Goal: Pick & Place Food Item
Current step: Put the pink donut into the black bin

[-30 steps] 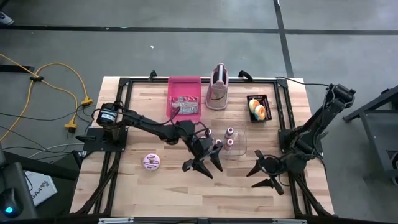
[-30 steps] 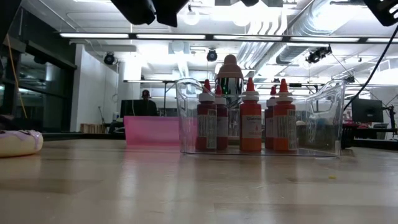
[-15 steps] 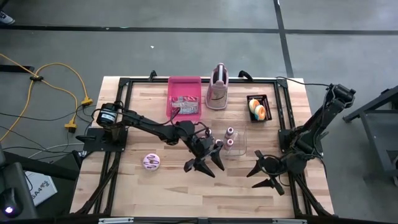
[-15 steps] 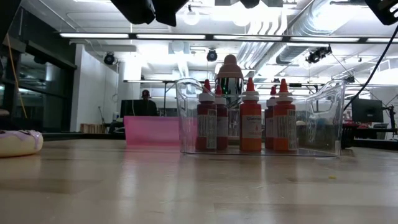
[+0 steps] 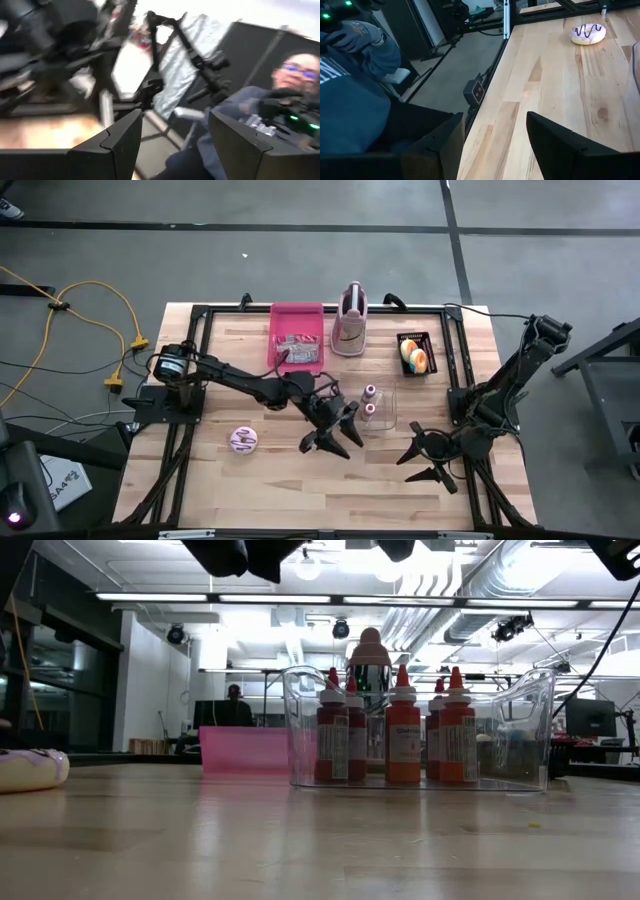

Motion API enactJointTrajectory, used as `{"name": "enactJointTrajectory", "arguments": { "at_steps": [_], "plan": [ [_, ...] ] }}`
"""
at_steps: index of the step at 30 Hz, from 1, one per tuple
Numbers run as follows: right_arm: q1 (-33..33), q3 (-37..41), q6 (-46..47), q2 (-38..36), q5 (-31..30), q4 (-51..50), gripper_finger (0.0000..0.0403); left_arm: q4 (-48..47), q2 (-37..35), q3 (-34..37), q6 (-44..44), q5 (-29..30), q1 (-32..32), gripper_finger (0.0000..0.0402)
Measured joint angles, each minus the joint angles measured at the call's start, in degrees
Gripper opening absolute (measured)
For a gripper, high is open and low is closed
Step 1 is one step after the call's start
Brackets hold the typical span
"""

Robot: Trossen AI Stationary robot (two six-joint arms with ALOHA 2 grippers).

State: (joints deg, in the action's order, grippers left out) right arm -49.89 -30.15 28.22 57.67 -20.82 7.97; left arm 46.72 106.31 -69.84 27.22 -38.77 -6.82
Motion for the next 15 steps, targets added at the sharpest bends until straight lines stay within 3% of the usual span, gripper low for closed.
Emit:
{"name": "enactJointTrajectory", "arguments": {
  "at_steps": [5,9,15],
  "plan": [
    [0.0,0.0,0.0,0.0,0.0,0.0,0.0201,-11.7,-1.5,0.0,-2.8,1.3,1.1,0.0220],
    [0.0,0.0,0.0,0.0,0.0,-0.1,0.0201,-20.0,-4.7,0.0,-6.4,-0.8,2.7,0.0220],
    [0.0,0.0,0.0,0.0,0.0,-0.1,0.0201,-40.6,-11.3,0.0,-15.8,4.8,4.0,0.0220]
  ]
}}
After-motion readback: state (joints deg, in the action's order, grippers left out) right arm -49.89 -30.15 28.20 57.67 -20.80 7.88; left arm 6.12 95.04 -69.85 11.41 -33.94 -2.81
